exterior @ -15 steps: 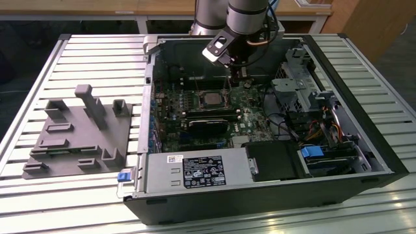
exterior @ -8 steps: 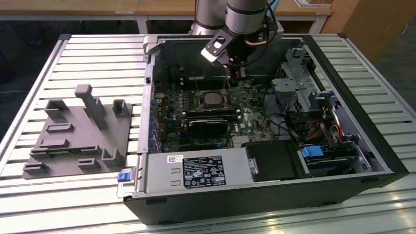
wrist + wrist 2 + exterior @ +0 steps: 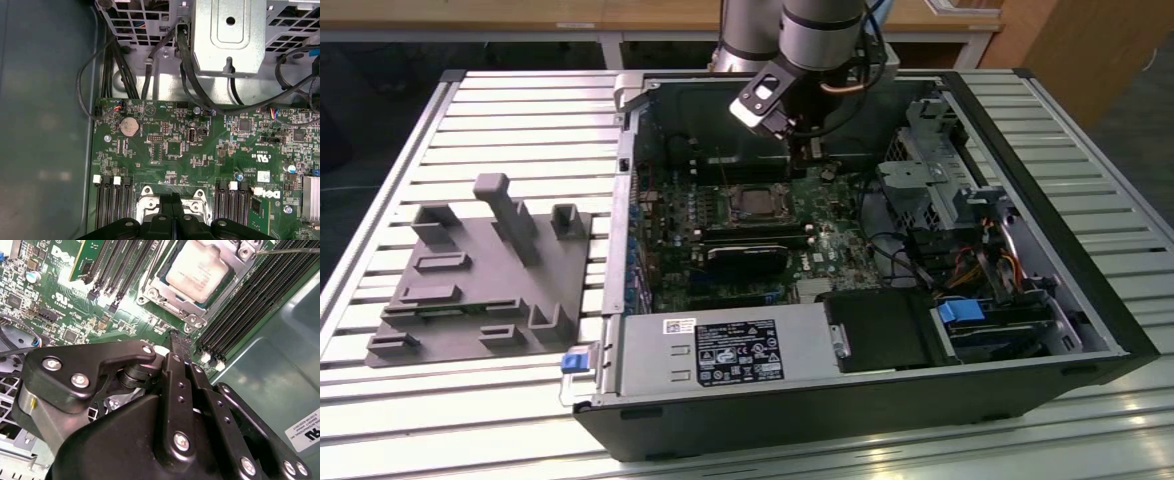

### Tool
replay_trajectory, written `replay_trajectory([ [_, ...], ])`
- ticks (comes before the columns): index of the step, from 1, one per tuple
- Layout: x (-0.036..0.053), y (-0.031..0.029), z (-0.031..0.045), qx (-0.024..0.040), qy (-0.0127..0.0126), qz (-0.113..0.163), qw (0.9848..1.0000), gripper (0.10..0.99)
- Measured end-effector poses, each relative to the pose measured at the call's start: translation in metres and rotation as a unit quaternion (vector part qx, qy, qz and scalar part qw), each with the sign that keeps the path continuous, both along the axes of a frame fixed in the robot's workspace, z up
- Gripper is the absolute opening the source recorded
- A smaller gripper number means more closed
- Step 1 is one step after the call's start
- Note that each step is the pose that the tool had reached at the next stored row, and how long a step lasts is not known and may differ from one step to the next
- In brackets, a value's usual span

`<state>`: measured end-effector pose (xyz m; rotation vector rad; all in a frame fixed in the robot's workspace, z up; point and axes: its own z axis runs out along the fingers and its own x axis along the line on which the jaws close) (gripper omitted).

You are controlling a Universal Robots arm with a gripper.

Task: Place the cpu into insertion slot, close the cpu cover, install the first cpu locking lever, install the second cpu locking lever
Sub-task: 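Close the cpu cover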

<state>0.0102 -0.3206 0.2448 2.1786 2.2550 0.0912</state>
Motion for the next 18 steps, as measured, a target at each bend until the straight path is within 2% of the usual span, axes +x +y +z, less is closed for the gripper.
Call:
replay_trajectory([
  [7, -0.0029, 0.0, -0.0006, 0.0, 0.0, 0.0, 1.0, 0.106],
  [12, -0.0083, 0.0, -0.0008, 0.0001, 0.0, 0.0, 1.0, 0.106],
  [18, -0.0203, 0.0, -0.001, 0.0004, 0.0, 0.0, 1.0, 0.106],
])
